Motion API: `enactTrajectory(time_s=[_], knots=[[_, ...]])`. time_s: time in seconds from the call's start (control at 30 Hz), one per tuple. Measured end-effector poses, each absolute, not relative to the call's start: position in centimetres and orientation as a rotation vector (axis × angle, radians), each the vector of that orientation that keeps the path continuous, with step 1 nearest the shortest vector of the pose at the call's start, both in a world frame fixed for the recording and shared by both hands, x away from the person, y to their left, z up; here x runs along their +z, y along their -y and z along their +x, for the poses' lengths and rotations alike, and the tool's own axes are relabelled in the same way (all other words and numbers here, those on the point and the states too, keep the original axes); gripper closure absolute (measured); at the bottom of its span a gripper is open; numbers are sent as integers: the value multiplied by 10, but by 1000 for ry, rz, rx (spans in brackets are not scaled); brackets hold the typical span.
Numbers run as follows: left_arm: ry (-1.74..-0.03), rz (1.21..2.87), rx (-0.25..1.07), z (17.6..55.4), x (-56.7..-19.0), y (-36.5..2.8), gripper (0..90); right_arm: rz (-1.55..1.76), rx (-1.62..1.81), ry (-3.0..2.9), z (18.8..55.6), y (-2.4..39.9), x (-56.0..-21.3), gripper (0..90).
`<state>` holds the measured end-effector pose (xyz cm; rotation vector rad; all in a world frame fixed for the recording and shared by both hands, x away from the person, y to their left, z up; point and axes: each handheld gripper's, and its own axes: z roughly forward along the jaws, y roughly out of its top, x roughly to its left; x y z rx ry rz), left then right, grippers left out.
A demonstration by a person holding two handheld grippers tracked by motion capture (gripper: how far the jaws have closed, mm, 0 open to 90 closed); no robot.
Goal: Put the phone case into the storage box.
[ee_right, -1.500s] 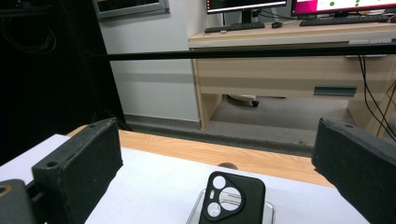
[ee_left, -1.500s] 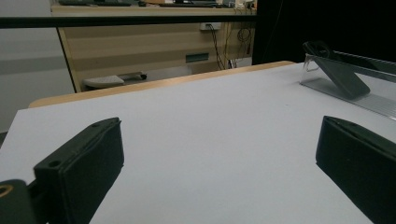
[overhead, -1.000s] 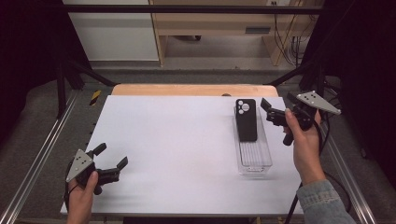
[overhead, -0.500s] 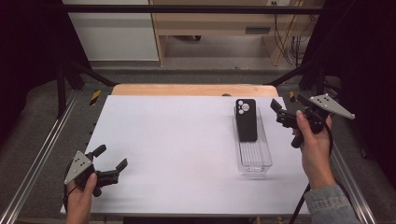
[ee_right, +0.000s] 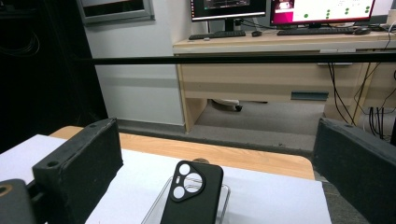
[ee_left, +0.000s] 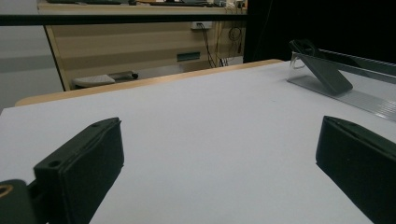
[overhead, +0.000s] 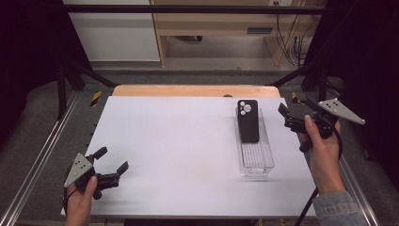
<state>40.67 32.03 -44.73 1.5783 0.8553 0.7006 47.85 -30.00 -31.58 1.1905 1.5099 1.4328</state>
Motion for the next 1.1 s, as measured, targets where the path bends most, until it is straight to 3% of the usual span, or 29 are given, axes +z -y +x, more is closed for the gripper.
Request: enactTrajectory(time_s=[1.1], knots=[[-834,1557,708,401,-444,-325,10,1095,1444,-1494,431,318,-317,22]])
